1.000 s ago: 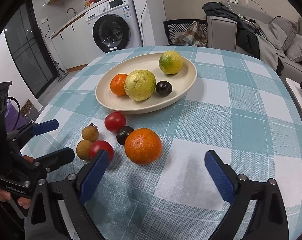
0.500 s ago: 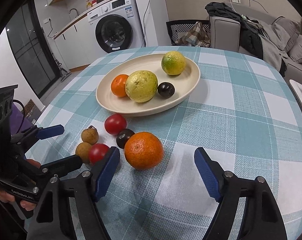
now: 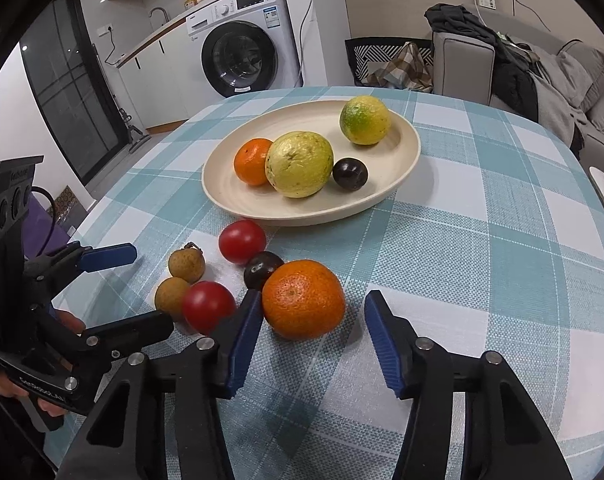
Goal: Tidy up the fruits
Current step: 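Close the left tool on a small brown round fruit while the right tool grasps the large orange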
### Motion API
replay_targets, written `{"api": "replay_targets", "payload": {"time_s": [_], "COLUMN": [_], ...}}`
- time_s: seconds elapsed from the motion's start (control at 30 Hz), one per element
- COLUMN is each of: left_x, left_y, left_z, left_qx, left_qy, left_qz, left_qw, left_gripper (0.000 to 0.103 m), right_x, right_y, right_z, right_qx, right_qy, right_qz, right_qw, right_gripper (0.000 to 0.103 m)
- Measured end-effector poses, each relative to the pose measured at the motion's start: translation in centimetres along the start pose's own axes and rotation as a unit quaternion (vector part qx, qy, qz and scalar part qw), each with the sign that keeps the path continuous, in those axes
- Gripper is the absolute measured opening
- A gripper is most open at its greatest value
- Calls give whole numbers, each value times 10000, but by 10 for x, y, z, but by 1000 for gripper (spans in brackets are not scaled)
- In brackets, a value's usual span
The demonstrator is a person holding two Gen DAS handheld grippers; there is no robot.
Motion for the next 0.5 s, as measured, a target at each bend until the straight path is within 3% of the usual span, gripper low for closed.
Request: {"api": "replay_targets", "payload": {"time_s": [0.17,0.37,0.5], "left_x": [2,4,5], "left_y": [1,2,3], "left_z": [-6,-11,-14], "left_qx": [101,199,239], "left_qy": [-101,-227,-304], "left_qz": [21,21,-5], "left_qw": [9999,9995,9992], "left_gripper": [86,78,65], "right_x": [0,0,0], "right_y": [2,7,12], "right_z": [4,3,-1], "right_qx": [-13,31,45], "right_qy": [78,84,19], "right_qz": [-35,-152,-207], "right_qw": [10000,9998,9998], "right_gripper": [42,41,41]}}
Point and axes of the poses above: each gripper's, at about its wrist camera, not at the fingertips, and y roughly against the way its jaws point, z to its left, x to its underside, the point moved 2 cm from there along -y, roughly the way its jaws point
